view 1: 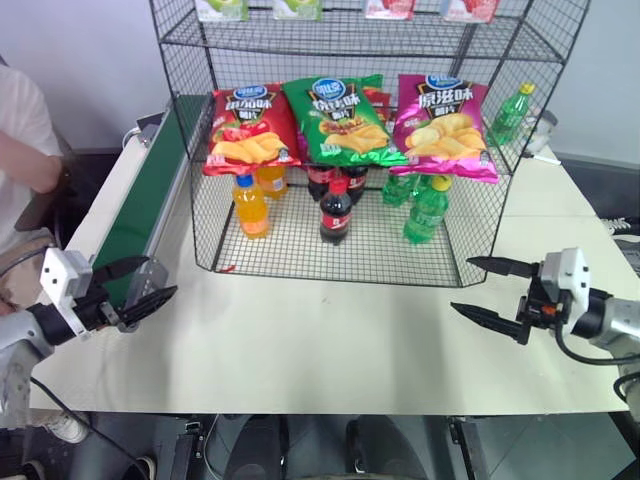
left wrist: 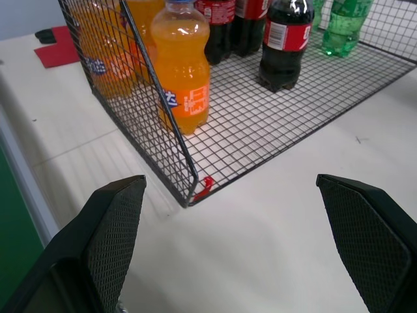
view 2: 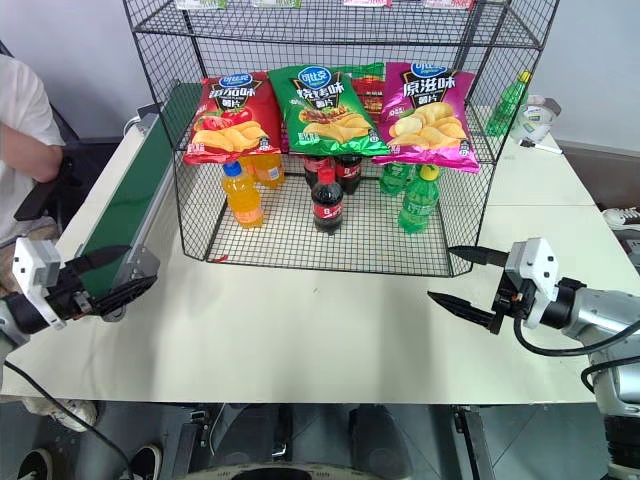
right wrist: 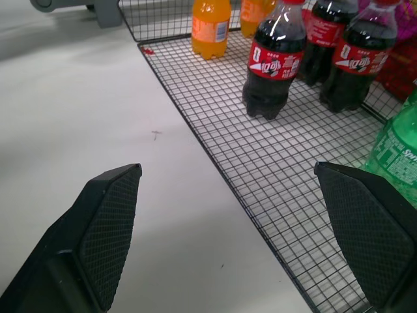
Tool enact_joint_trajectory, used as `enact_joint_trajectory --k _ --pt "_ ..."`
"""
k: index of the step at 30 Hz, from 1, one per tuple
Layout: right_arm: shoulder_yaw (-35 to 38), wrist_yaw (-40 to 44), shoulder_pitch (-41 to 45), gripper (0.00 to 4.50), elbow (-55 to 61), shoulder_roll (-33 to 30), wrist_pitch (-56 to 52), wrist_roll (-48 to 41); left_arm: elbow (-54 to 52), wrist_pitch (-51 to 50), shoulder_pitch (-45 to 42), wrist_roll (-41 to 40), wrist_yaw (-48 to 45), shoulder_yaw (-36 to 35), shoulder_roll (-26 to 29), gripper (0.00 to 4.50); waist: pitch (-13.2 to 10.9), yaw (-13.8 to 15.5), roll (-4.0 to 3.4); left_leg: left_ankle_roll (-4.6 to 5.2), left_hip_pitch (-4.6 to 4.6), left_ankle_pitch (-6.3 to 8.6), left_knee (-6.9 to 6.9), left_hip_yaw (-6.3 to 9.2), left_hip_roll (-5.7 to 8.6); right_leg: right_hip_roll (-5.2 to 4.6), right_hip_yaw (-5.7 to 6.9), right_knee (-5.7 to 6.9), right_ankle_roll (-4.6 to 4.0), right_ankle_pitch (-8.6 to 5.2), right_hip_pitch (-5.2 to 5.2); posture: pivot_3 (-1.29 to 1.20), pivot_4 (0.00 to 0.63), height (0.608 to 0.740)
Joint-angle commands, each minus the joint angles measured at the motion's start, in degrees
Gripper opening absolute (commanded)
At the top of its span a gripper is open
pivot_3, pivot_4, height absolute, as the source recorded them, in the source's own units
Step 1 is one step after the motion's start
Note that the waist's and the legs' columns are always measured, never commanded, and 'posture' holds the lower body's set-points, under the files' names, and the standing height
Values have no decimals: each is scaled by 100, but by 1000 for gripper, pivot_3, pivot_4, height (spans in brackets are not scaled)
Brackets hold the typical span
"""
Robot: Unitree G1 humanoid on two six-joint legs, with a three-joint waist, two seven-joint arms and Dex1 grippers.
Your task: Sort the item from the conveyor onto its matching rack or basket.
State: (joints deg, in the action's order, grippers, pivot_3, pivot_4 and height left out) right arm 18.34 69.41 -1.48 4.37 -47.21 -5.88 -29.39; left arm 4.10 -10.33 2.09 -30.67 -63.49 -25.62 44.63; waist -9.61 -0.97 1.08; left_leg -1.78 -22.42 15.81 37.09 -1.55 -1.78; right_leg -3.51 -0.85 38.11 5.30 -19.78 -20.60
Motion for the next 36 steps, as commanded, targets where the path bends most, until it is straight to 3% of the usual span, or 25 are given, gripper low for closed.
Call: enact_joint_trajectory --k 1,36 --pt "39 44 66 4431 -27 4 153 12 -176 141 -51 -77 20 -155 23 4500 0 1 0 0 0 0 1 0 0 0 0 0 0 0 1 0 150 739" --pt "-127 72 66 4431 -276 96 500 198 -430 118 165 -344 -113 -176 -97 4500 0 0 0 0 3 0 3 0 0 1 0 2 1 1 4 0 150 739"
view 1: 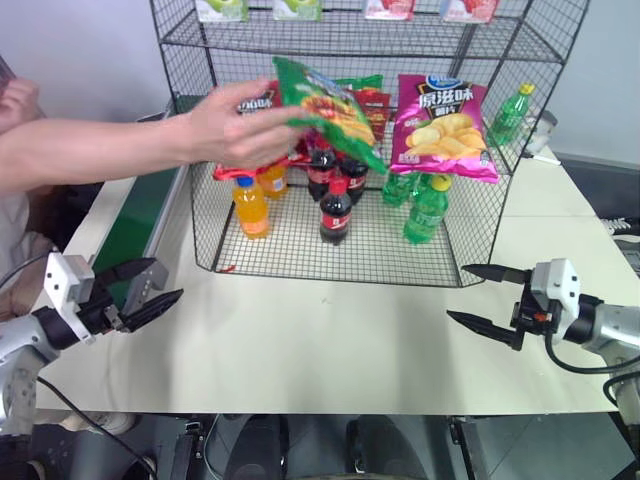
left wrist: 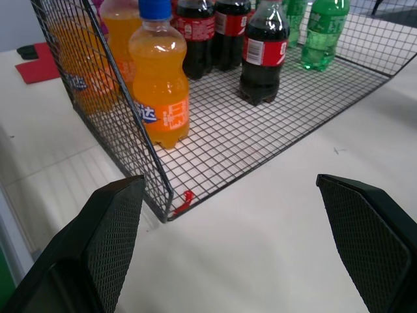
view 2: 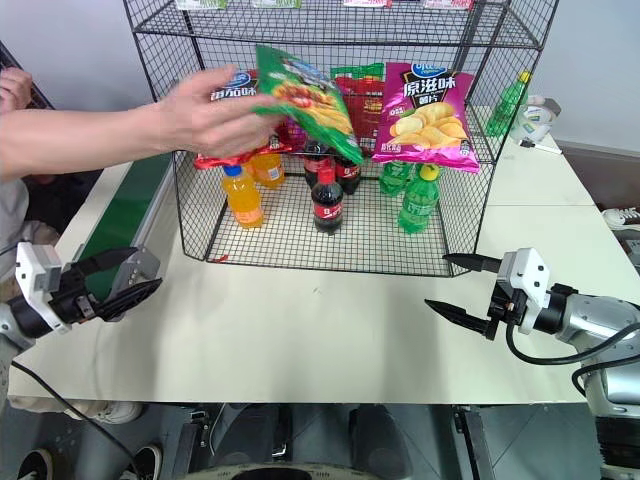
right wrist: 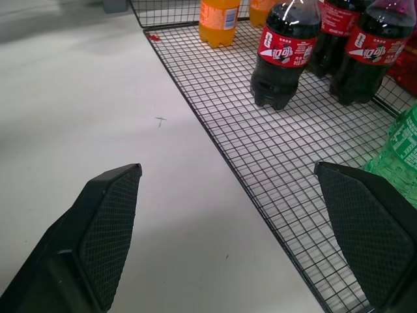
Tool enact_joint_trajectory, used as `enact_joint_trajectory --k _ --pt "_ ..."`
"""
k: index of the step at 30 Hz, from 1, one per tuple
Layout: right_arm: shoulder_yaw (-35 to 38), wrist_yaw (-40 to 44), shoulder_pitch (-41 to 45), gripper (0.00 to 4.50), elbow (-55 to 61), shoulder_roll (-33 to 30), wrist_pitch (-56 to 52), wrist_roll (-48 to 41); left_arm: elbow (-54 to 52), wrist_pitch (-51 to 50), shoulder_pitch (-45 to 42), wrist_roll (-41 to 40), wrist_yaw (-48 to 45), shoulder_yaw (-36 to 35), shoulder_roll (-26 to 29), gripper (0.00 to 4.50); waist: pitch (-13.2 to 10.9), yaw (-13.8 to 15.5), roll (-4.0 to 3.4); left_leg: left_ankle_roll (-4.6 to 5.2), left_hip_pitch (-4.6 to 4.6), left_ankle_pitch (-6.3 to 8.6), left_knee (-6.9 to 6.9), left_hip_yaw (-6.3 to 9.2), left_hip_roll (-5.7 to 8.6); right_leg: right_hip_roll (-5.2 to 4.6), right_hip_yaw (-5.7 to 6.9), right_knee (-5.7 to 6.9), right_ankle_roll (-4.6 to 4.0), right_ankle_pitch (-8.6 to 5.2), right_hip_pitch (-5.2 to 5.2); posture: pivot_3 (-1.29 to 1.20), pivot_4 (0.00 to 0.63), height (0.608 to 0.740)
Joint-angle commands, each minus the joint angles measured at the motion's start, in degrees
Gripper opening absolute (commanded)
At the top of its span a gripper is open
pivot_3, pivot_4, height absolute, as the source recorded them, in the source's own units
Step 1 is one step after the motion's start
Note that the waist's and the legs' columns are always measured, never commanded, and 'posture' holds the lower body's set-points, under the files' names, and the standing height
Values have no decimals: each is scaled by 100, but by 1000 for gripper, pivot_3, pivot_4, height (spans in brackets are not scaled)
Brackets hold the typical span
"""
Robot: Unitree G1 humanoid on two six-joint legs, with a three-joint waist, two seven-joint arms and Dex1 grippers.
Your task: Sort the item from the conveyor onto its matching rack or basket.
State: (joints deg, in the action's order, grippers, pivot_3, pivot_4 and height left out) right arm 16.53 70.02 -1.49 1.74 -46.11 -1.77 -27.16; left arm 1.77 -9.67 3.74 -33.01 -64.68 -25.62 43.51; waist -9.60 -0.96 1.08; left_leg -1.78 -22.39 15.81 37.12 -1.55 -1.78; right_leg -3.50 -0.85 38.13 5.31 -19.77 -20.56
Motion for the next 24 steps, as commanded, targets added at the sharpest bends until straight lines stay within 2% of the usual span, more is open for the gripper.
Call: enact_joint_trajectory --k 1,9,16,24 --pt "50 15 75 4431 -19 -14 92 -23 -214 21 1 -142 34 -190 5 4500 0 0 0 0 0 0 1 0 0 0 0 0 0 0 0 0 150 739" --pt "-76 -52 196 4431 7 31 63 6 -318 -278 5 -460 227 -326 -59 4500 0 -3 0 0 1 0 1 0 0 0 0 1 1 0 0 0 150 739" --pt "-260 -186 429 4431 18 82 4 1 -299 -39 -6 -190 615 -279 -197 4500 0 -1 0 0 1 0 2 0 0 0 0 1 1 1 1 0 150 739" --pt "-420 -201 565 4431 23 101 -14 -6 -328 116 210 -139 561 -281 -188 4500 0 -3 0 0 1 0 3 0 0 1 0 1 2 1 1 0 150 739"
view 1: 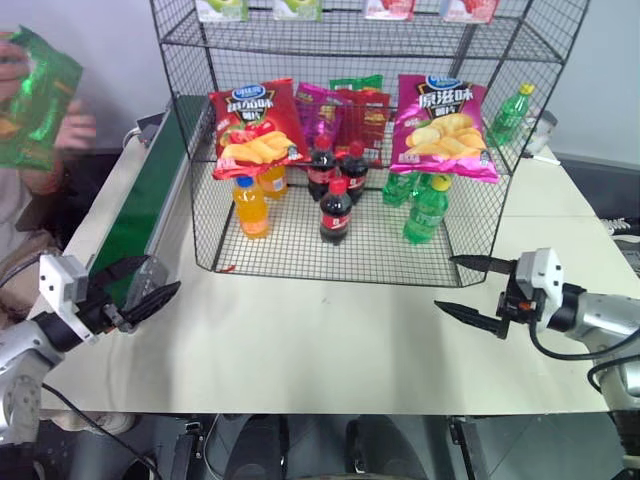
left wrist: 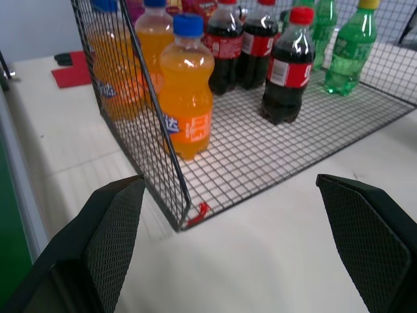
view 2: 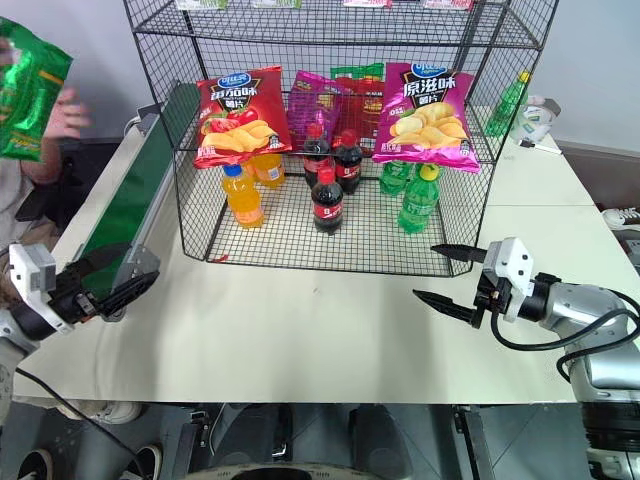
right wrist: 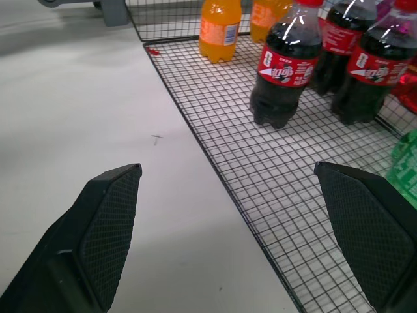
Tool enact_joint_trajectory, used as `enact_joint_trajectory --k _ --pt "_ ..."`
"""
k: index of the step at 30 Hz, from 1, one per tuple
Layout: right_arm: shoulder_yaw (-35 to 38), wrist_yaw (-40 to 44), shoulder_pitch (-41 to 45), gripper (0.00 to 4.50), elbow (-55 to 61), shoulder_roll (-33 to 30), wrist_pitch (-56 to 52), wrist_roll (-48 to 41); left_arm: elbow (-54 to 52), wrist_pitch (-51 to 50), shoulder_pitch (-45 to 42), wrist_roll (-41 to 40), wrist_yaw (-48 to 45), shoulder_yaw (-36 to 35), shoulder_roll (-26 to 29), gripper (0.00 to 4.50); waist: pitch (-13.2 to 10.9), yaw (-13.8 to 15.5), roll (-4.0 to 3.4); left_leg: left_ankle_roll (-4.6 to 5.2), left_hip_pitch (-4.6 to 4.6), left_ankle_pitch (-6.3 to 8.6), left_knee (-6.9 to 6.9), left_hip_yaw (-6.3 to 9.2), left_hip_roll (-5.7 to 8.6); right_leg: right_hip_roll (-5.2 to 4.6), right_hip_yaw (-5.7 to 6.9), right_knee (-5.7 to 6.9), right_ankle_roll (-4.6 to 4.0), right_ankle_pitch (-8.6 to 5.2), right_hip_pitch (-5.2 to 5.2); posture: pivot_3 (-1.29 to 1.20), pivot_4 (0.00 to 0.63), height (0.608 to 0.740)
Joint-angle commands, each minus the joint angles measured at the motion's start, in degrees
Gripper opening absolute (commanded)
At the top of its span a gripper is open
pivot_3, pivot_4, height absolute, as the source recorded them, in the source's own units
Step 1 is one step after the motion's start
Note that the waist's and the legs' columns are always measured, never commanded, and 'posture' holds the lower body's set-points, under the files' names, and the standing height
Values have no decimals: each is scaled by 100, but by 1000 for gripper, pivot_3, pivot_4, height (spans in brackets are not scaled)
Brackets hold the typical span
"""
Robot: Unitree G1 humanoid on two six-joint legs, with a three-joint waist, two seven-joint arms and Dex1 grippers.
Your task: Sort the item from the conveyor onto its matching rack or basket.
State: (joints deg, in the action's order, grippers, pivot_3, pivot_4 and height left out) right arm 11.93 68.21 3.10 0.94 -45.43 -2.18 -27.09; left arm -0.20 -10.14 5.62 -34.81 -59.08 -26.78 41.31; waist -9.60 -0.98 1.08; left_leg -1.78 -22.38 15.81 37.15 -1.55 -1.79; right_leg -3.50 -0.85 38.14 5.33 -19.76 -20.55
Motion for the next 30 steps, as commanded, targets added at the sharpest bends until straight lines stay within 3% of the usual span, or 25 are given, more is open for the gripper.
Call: enact_joint_trajectory --k 1,30 --pt "22 -28 121 4431 101 39 29 -12 -138 170 33 38 6 -161 27 4500 0 0 0 0 0 0 1 0 0 0 0 0 0 0 0 0 150 739" --pt "-126 -235 279 4431 250 36 -64 -21 -71 366 17 197 -51 -96 55 4500 0 -2 0 0 0 0 0 0 0 0 0 0 0 0 0 0 150 739"
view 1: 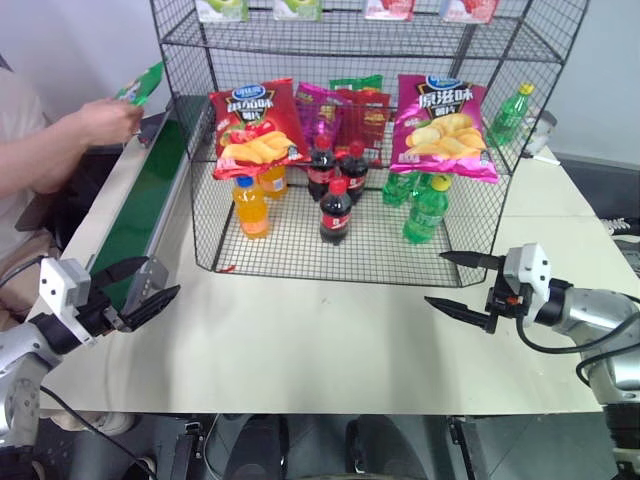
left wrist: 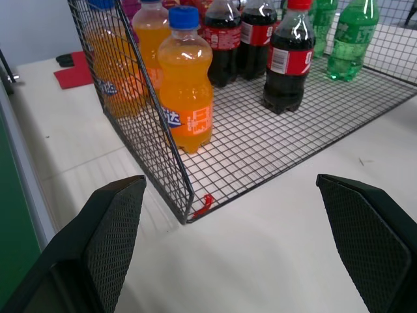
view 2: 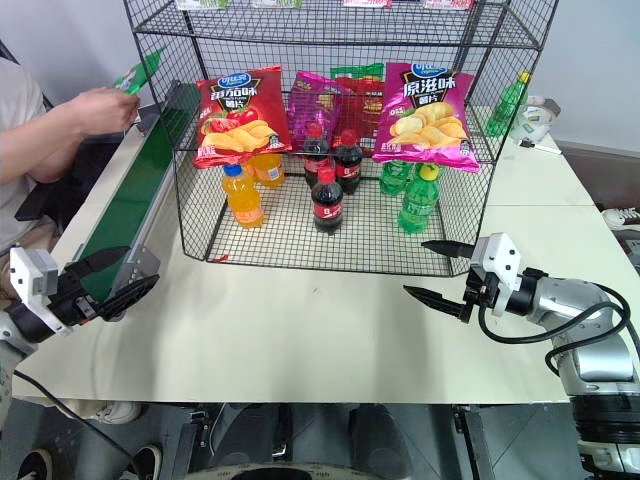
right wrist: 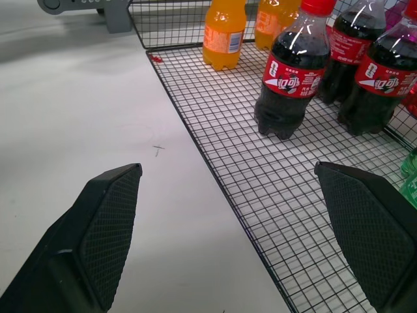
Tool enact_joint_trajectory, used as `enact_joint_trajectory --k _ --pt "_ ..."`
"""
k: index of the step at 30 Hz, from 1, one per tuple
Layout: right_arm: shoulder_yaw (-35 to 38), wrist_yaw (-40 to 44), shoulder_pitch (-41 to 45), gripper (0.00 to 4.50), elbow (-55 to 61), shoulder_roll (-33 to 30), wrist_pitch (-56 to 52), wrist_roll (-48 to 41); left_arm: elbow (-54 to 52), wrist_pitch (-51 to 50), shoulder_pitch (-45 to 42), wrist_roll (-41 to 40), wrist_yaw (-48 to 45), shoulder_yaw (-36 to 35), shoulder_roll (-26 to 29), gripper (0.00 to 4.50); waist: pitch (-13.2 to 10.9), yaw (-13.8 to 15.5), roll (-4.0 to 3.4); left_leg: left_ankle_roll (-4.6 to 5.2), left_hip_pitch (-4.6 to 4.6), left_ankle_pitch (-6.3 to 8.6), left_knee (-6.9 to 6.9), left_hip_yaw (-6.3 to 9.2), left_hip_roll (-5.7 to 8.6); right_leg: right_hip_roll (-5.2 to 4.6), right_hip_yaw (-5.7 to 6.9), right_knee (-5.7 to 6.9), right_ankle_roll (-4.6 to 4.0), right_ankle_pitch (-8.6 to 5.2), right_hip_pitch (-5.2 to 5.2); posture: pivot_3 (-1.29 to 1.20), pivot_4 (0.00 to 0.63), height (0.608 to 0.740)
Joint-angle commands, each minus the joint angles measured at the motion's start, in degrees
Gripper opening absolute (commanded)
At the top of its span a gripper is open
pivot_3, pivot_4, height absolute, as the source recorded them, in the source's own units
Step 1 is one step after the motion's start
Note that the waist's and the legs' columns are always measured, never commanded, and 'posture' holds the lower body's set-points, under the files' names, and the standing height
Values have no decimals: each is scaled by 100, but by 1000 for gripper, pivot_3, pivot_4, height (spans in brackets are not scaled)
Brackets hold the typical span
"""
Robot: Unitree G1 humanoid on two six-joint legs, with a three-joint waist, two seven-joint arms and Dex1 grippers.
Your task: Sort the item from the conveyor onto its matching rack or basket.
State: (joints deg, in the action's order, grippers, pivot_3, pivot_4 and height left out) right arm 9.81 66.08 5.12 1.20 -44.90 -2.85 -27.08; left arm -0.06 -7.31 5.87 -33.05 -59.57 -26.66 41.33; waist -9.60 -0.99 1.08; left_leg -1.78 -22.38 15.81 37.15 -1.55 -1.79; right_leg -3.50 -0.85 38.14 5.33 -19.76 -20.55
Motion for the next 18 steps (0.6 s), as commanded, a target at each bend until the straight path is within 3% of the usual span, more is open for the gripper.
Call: enact_joint_trajectory --k 1,18 --pt "82 -25 86 4431 227 -16 -4 -19 -98 86 2 20 -1 -105 49 4500 0 0 0 0 0 0 0 0 0 0 0 0 0 0 0 0 150 739" --pt "19 -10 172 4431 275 35 -94 -43 -218 -17 106 -74 -38 -125 37 4500 0 0 0 0 0 0 0 0 0 0 0 0 0 0 0 0 150 739"
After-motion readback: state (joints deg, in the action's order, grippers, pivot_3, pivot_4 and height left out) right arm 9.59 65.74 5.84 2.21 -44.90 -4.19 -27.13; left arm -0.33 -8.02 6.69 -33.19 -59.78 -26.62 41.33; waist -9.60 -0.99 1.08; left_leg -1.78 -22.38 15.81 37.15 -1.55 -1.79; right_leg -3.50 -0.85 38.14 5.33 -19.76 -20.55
